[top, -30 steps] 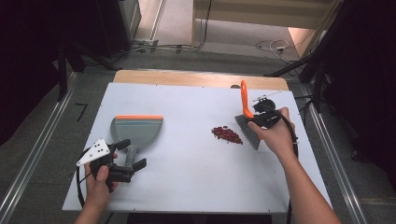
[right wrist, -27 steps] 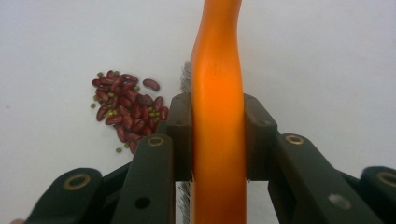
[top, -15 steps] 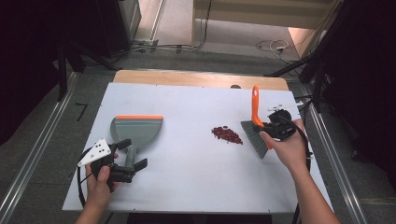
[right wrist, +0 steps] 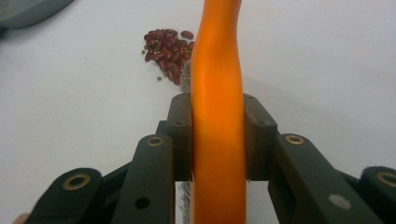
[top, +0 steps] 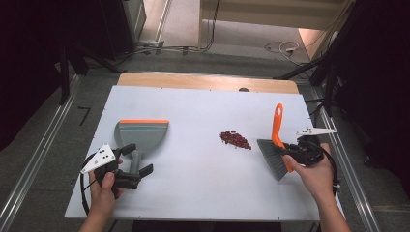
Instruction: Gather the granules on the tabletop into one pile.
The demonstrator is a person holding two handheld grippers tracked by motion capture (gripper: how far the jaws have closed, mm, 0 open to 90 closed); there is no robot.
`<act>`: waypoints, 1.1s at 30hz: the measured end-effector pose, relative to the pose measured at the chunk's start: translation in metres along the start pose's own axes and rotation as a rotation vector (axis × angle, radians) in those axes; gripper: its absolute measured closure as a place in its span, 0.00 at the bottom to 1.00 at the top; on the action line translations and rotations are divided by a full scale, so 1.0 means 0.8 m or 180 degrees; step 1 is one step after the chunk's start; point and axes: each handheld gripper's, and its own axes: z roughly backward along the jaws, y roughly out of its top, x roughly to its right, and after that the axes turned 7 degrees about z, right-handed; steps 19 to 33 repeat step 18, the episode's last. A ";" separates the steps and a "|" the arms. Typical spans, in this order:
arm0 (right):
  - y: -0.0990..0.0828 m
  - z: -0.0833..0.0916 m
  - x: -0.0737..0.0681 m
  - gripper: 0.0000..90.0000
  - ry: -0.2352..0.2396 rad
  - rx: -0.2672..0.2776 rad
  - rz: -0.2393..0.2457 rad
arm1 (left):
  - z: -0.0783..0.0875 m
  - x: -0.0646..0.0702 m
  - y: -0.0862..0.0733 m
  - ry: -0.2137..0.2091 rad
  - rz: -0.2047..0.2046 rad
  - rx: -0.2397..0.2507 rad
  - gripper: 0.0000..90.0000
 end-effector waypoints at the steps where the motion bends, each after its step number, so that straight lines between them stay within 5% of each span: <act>1: -0.005 0.003 0.000 0.75 0.0012 0.0018 -0.0011 | 0.000 0.000 0.000 -0.0002 -0.0004 0.0004 0.00; 7: -0.028 0.018 0.003 0.75 0.0213 0.0216 0.0011 | 0.003 0.001 0.001 0.0023 -0.0091 0.0043 0.00; 17: -0.044 0.026 0.016 0.75 0.0389 0.0374 -0.0099 | 0.007 0.000 0.002 0.0046 -0.0056 0.0122 0.00; 33: -0.044 0.027 0.016 0.75 0.0383 0.0377 -0.0097 | 0.007 0.001 0.002 0.0049 -0.0060 0.0121 0.00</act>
